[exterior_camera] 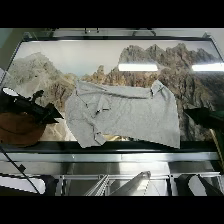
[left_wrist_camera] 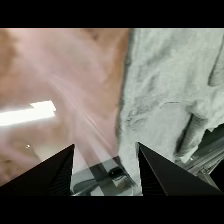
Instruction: Fold the shirts.
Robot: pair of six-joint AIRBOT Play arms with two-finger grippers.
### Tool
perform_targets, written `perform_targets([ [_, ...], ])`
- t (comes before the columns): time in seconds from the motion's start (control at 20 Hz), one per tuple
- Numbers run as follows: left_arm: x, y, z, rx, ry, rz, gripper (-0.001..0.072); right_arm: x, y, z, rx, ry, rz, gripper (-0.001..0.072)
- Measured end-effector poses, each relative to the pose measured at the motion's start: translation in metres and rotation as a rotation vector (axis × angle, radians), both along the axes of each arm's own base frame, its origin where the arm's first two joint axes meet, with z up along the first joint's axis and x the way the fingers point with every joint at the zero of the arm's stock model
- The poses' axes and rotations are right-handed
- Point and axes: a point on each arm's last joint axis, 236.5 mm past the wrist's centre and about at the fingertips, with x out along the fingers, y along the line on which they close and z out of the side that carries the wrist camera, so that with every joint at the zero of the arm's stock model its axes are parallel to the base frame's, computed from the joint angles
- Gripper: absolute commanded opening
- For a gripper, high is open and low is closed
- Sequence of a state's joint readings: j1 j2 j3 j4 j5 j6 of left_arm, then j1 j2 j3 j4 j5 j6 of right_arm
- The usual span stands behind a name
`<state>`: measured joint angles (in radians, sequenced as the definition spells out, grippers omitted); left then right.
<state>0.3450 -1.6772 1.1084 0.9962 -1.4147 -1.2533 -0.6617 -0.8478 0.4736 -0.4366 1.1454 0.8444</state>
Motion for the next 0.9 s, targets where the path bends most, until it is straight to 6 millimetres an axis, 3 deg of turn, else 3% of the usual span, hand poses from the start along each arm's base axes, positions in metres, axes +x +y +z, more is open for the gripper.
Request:
perform_targets([
  [0.05,-0.004,-0.006,-0.004,-0.007,0.011,-0.009,0.0413,-0.002,0.001,0.004,-0.008,-0.013,-0.005,0.0019],
  [0.1,-0.006,-0.014,-0.008,-0.017,0.022,-0.02,0.0347,-0.004,0.002,0.008,-0.009,-0.02,-0.01,0.0019],
  [0.3,-0.004,-0.049,-0.021,-0.045,0.03,-0.111,0.0335,-0.009,0.01,0.019,0.0,-0.038,-0.011,0.0025],
  [0.4,0.0,-0.068,-0.02,-0.074,0.022,-0.166,0.0333,-0.012,0.012,0.021,0.017,-0.031,-0.011,0.032],
  [0.45,0.002,-0.075,-0.019,-0.085,0.016,-0.189,0.0243,-0.013,0.013,0.021,0.022,-0.024,-0.014,0.0319],
  [0.5,0.005,-0.079,-0.021,-0.083,0.003,-0.209,0.0072,-0.014,0.012,0.018,0.028,-0.001,-0.025,0.0319],
  [0.55,0.009,-0.081,-0.022,-0.079,-0.013,-0.22,0.0019,-0.017,0.008,0.012,0.027,0.038,-0.045,0.0321],
  [0.65,0.01,-0.083,-0.02,-0.088,-0.032,-0.24,0.0019,-0.027,-0.009,-0.011,0.011,0.157,-0.116,0.0321],
  [0.7,0.011,-0.082,-0.018,-0.093,-0.041,-0.242,0.002,-0.034,-0.018,-0.025,-0.001,0.227,-0.141,0.035],
  [0.75,0.01,-0.08,-0.017,-0.098,-0.047,-0.24,0.0019,-0.044,-0.025,-0.04,-0.011,0.299,-0.158,0.0463],
  [0.9,0.008,-0.066,-0.014,-0.106,-0.048,-0.221,0.0019,-0.07,-0.038,-0.076,-0.008,0.481,-0.166,0.0472],
])
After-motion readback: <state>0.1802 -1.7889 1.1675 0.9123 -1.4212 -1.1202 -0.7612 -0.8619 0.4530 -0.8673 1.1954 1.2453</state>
